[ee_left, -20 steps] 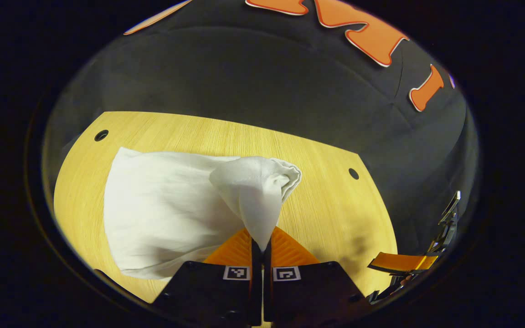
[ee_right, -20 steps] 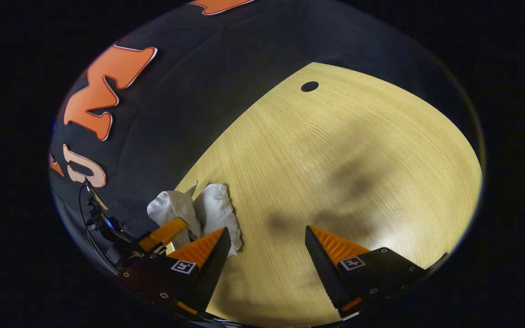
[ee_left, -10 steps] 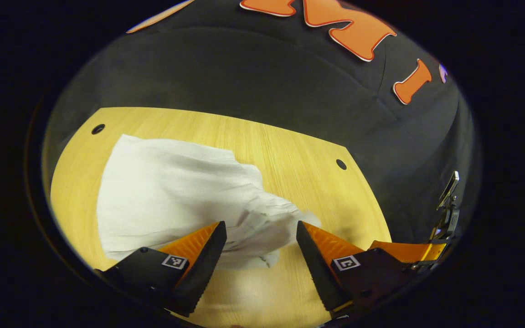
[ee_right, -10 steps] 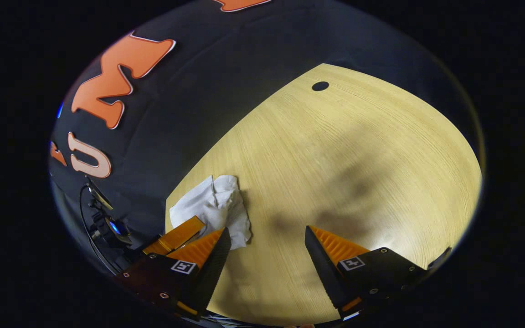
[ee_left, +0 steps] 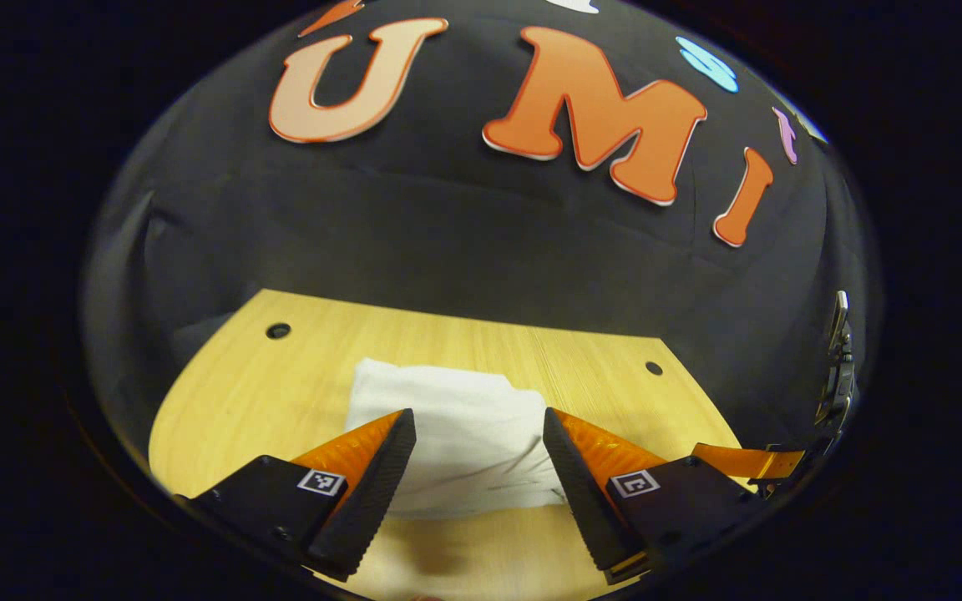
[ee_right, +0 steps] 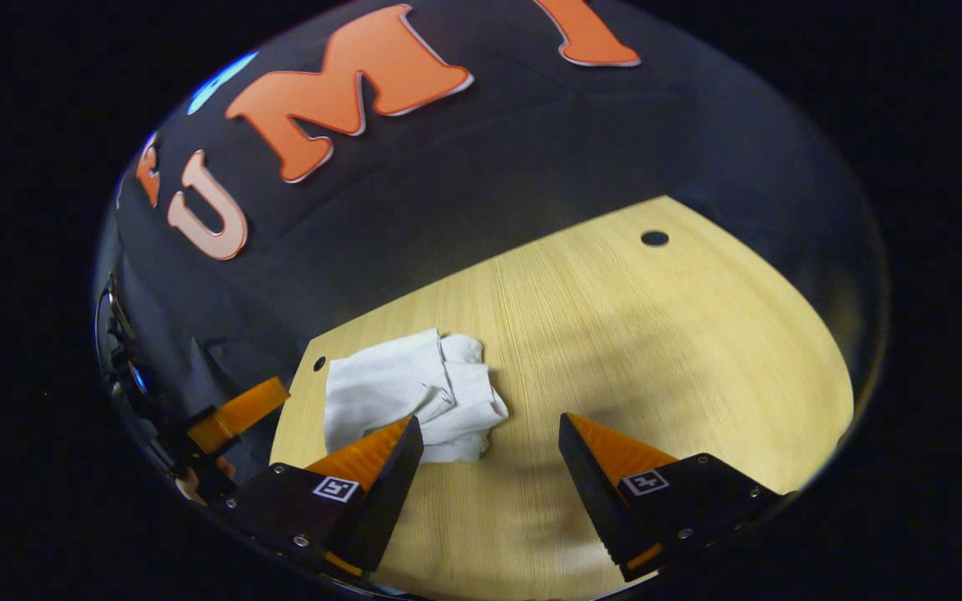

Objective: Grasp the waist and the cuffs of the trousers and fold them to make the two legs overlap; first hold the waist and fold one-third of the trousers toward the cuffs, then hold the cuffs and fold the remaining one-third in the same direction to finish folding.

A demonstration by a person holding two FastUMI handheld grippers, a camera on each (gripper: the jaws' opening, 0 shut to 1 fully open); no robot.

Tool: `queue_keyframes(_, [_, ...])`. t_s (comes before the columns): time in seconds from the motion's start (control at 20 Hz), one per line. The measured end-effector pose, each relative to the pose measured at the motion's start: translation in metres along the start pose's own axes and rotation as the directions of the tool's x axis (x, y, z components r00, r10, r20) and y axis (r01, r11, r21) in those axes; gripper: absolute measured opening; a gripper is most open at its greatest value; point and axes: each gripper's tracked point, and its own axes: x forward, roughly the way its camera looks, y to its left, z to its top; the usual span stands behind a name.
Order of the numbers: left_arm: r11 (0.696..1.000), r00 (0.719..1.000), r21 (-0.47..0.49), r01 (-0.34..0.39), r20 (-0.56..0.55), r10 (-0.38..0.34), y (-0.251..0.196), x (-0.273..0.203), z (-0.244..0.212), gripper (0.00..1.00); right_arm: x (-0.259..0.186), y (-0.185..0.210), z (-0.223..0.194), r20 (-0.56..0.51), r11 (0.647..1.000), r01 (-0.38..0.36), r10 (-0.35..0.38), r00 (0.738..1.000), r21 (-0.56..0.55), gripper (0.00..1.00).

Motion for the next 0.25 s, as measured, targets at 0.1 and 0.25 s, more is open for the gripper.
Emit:
queue_keyframes(0.1, [0.999,0.998,-0.004,-0.033,0.057,0.033,0.003,-0.001,0.002,1.00,-0.011,0.020,0.018,0.082,0.997,-0.022,0.028,0.996,-0.071,0.98])
queue_keyframes(0.25, [0.996,0.985,0.000,-0.090,0.147,0.089,0.003,-0.002,0.005,0.99,-0.023,0.049,0.043,0.204,0.988,-0.062,0.091,0.975,-0.144,0.98])
